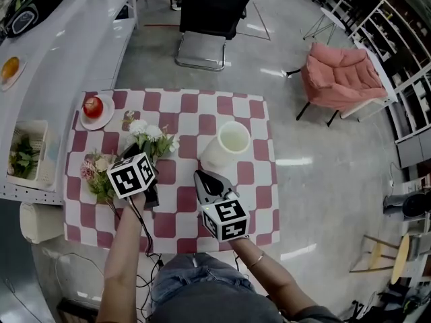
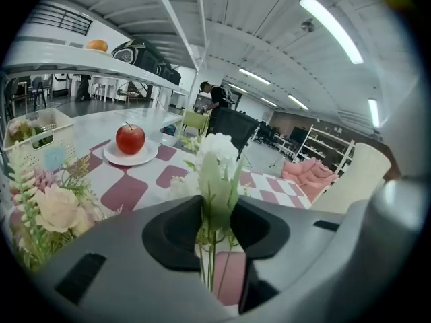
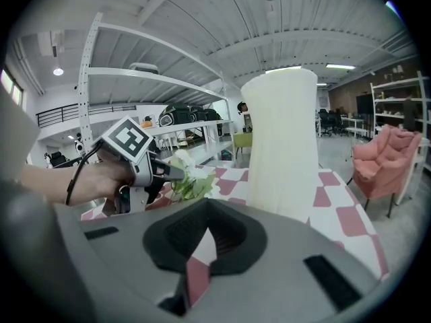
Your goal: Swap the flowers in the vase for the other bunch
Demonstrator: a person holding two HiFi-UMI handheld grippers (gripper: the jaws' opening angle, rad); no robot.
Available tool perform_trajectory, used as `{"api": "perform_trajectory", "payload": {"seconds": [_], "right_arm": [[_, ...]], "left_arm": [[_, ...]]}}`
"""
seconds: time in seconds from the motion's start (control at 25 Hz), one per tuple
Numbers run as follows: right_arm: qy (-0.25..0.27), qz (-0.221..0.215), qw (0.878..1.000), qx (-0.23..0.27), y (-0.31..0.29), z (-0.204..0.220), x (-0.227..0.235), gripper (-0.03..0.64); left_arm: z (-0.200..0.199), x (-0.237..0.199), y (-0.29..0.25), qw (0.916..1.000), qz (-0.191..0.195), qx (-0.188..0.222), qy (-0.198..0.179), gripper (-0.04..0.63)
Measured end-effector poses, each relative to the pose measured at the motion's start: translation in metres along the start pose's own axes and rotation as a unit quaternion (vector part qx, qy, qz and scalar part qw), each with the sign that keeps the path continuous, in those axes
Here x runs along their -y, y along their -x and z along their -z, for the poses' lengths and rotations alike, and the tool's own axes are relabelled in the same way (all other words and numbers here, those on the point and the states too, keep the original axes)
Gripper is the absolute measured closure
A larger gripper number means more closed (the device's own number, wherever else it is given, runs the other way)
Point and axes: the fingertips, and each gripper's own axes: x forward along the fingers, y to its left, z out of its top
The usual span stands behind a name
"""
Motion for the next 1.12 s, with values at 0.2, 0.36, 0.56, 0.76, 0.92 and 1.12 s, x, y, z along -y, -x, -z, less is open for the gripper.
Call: {"api": "perform_trajectory", "payload": {"seconds": [0.2,0.36,0.56,0.76,0.92,1.12], "right_arm": [[0.007,-0.010,1.000,0.001,0.004,-0.001,-0.004,0.607],[0.015,-0.031,0.999,0.003,0.004,-0.005,-0.015,0.607],[0.026,-0.063,0.998,0.004,-0.003,-0.005,-0.041,0.607],[0.039,-0.094,0.995,-0.001,-0.006,-0.001,-0.066,0.606],[0.050,-0.113,0.992,-0.006,-0.009,0.003,-0.083,0.607],[0.057,-0.127,0.990,-0.011,-0.011,0.008,-0.100,0.607]], "left_arm": [[0.003,0.004,0.020,0.9998,-0.004,0.017,-0.013,0.403],[0.006,0.000,0.051,0.9984,-0.026,0.037,-0.034,0.396],[0.015,-0.028,0.094,0.9970,-0.048,0.058,-0.018,0.385],[0.032,-0.070,0.139,0.9936,-0.092,0.064,-0.010,0.386],[0.053,-0.105,0.161,0.9909,-0.123,0.052,0.011,0.386],[0.077,-0.131,0.174,0.9887,-0.142,0.034,0.033,0.377]]}}
